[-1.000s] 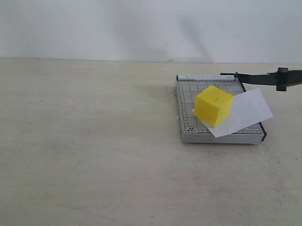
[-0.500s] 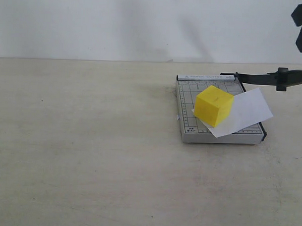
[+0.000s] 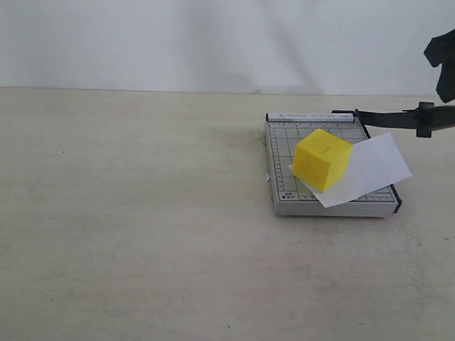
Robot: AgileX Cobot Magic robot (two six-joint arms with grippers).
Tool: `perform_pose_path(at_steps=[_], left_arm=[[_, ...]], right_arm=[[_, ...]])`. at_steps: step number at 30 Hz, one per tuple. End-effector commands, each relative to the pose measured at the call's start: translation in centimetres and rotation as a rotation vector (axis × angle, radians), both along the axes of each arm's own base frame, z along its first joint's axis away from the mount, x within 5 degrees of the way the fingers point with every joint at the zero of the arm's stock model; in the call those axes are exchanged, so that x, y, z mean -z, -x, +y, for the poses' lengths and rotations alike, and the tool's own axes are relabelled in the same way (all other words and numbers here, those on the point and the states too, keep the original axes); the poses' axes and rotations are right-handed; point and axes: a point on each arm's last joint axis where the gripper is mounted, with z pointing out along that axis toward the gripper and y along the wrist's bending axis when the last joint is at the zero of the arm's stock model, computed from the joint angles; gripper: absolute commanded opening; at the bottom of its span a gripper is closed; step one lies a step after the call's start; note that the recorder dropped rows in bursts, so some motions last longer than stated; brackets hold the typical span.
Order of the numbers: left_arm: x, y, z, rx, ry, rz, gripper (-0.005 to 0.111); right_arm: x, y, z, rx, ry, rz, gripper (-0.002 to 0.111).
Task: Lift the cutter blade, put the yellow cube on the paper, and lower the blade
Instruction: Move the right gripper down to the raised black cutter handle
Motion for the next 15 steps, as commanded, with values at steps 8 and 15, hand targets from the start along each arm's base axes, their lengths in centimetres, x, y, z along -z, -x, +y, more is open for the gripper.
perform_pose_path(at_steps=[8,15], left_arm=[[-0.1,0.0,0.0,0.000,0.007,-0.006,0.005],[-0.1,0.0,0.0,0.000,0.007,-0.006,0.005]], right_arm=[[1.2,-0.4,0.6,-0.001,-0.061,0.075,0.061],[2.5,-0.2,0.5,-0.002,-0.052,0.118,0.061]])
